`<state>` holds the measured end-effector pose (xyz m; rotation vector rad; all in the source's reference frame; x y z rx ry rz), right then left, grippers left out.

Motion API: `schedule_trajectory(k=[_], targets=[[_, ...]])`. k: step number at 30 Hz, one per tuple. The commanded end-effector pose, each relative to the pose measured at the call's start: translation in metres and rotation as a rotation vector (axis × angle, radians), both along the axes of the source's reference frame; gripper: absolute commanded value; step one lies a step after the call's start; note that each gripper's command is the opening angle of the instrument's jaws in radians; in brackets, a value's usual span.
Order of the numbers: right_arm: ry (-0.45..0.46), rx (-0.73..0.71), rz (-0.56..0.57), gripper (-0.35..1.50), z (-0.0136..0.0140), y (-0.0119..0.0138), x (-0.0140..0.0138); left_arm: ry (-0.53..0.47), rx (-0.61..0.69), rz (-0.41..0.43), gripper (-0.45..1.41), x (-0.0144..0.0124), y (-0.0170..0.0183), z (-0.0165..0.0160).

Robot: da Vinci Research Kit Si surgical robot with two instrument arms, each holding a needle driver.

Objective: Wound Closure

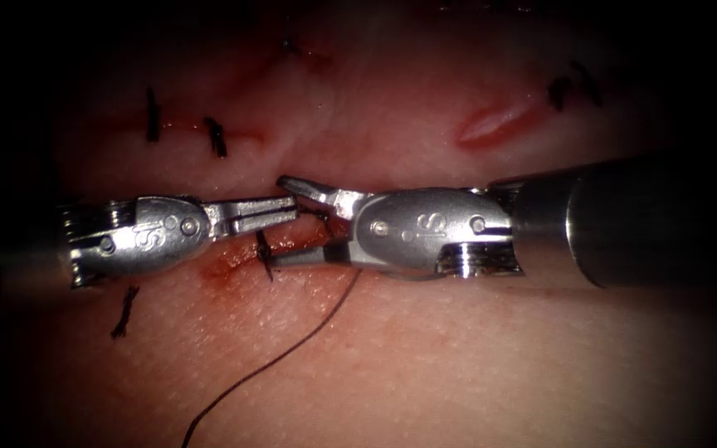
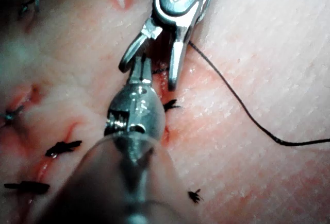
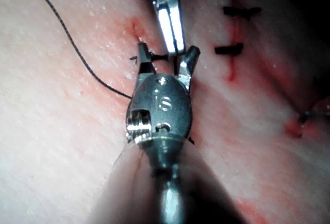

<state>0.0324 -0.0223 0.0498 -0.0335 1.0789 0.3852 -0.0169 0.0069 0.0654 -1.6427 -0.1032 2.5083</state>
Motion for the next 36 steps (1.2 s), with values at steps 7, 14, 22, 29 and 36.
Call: schedule_trajectory(k=[7,14,22,29,36], targets=[[-0.02,-0.012,-0.004,1.19,0.0021,0.001,0.0014,-0.008,0.0,0.005,-0.45,-0.0005,0.0002,0.0006],[-0.013,-0.016,-0.007,1.21,0.0026,0.0009,0.0021,-0.015,0.005,0.008,-0.45,-0.0008,0.0003,0.0006],[-0.014,-0.052,-0.026,1.21,0.0031,0.001,0.0041,-0.024,0.004,0.016,-0.45,-0.0008,0.0002,0.0006],[-0.021,-0.072,-0.033,1.16,0.0032,0.0013,0.0045,-0.029,0.003,0.021,-0.45,-0.0007,0.0001,0.0005],[-0.006,-0.194,-0.037,-0.29,0.0036,0.0001,0.0043,-0.031,0.003,0.023,-0.45,-0.0008,-0.0001,0.0002]])
